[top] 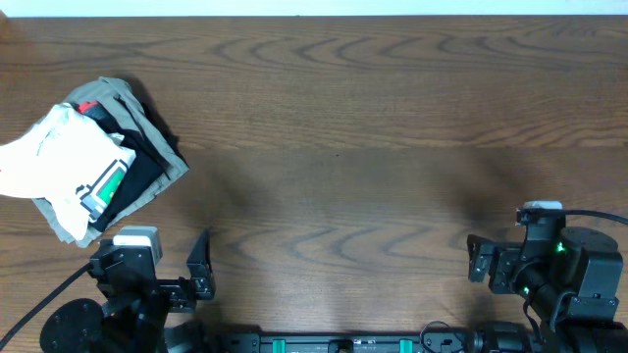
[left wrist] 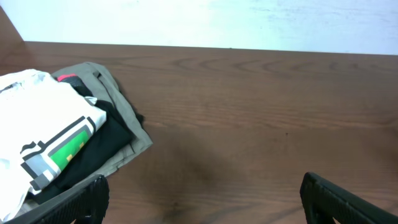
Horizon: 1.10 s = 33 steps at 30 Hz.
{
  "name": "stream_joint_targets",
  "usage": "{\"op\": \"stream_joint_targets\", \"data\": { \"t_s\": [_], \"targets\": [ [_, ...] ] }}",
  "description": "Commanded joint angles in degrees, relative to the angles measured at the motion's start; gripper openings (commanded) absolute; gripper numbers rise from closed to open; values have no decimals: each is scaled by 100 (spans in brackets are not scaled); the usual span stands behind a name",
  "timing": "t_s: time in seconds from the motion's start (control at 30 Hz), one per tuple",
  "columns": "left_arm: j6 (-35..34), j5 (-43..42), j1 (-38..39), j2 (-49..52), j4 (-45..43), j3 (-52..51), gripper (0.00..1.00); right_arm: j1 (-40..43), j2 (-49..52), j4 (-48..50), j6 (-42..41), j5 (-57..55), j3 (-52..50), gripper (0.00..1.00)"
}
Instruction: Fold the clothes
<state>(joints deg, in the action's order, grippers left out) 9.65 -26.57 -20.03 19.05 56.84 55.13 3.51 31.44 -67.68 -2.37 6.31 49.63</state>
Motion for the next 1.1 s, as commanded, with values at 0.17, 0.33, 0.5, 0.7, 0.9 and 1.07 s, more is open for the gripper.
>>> {"op": "stream_joint_targets", "data": {
  "t_s": [0.17,0.33,0.5,0.7,0.9,1.07],
  "targets": [
    [13,11,13,-9,13,-22,98,-81,-151,599,337,-20,-162,99],
    [13,11,13,-9,13,-22,98,-81,-949,2312,590,81,-1222,99],
    [13,13,13,-9,13,-22,98,-81,-2164,4022,588,297,-2599,99],
    [13,11,13,-9,13,-22,98,-79,-3056,5532,643,129,-3904,99],
    [13,11,13,-9,13,-22,98,-81,-3112,6398,905,-24,-4927,99],
    [13,13,13,-9,13,-22,98,-85,-3080,6402,802,-33,-4929,99]
  ]
}}
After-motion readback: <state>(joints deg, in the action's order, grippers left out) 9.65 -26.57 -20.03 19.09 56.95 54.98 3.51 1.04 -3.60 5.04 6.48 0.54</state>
